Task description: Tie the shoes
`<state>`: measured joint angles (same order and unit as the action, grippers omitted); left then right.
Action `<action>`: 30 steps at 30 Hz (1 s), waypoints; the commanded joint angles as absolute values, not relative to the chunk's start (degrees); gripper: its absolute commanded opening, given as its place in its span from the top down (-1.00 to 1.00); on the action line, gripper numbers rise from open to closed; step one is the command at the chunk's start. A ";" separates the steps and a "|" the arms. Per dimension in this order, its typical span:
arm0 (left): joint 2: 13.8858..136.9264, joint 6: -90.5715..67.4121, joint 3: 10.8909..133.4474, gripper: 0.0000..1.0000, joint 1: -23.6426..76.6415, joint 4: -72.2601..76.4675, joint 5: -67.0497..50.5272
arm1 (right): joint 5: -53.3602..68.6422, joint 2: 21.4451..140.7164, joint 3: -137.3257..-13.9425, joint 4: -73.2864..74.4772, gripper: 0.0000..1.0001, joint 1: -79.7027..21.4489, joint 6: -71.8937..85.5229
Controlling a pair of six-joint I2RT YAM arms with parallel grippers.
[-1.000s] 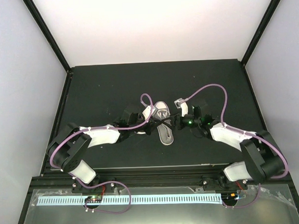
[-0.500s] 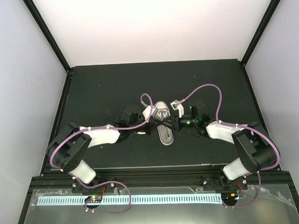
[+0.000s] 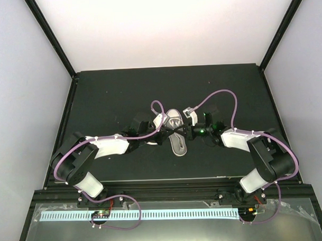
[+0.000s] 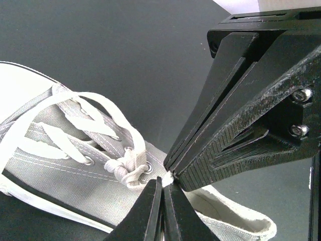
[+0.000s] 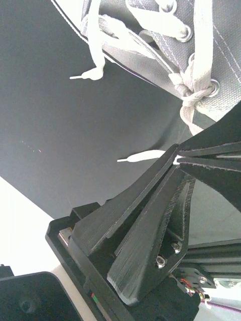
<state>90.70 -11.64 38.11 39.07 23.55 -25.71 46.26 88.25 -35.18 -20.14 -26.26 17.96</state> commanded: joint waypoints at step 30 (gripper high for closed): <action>99.30 -1.40 50.72 -0.09 31.57 6.86 -11.94 | 40.62 82.42 -32.15 -23.29 0.97 -26.72 17.27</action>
<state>97.25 -2.59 48.01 32.10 8.01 -10.70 40.64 83.40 -32.56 -21.23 -26.39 17.89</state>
